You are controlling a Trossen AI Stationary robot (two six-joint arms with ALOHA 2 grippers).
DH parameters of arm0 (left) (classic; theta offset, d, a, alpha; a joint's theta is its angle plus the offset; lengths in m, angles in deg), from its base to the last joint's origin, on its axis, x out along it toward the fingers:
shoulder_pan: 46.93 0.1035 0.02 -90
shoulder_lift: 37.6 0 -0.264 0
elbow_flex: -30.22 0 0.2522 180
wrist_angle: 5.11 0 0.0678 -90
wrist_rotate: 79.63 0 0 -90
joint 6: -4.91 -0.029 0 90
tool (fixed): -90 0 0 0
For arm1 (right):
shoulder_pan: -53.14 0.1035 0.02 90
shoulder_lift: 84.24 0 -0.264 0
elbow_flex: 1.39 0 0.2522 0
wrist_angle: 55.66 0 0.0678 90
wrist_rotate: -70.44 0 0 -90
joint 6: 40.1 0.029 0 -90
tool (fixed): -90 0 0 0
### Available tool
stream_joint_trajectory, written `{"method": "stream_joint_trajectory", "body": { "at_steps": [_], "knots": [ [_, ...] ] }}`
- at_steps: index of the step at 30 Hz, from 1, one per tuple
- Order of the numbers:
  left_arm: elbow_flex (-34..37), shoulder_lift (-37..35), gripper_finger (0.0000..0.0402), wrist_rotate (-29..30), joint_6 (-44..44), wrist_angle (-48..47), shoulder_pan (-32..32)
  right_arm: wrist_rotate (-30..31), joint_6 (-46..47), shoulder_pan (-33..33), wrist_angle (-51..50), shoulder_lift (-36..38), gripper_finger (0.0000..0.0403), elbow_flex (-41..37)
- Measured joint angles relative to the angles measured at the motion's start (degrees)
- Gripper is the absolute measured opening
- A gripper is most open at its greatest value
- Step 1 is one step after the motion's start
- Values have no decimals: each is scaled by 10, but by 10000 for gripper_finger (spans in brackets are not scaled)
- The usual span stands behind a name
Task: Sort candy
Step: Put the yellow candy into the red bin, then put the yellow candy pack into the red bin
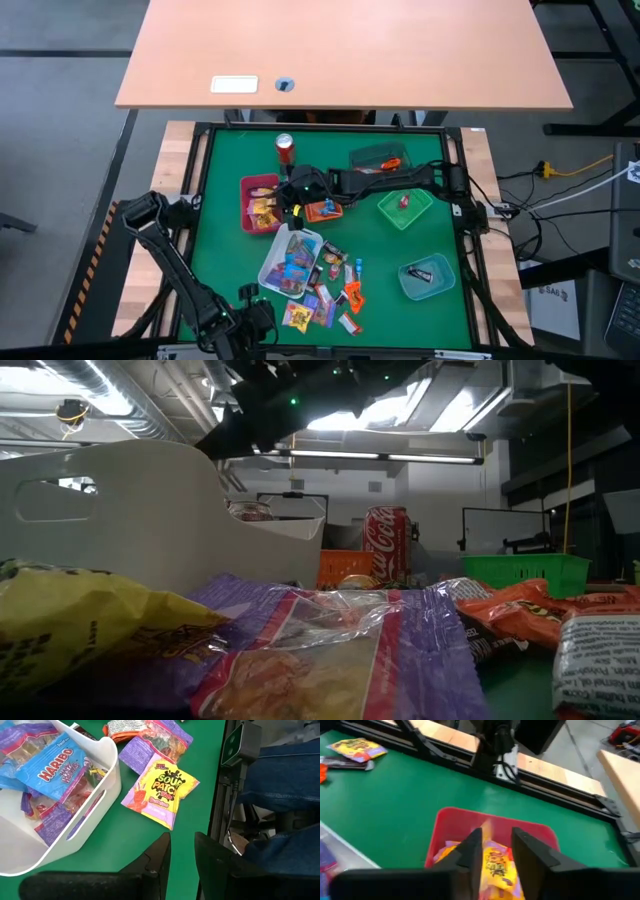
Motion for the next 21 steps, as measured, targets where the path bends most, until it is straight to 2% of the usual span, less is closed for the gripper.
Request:
{"method": "stream_joint_trajectory", "body": {
  "at_steps": [5,10,15,21],
  "knots": [
    [0,0,76,3,7,0,4,17,0,-1,-5,1,146,0],
    [0,0,85,-12,34,1,7,13,-1,0,-93,49,154,-1],
    [0,2,129,-36,48,4,6,13,-1,0,-211,136,154,0],
    [0,31,184,-29,46,33,4,15,-1,17,-333,227,154,0]
  ]
}}
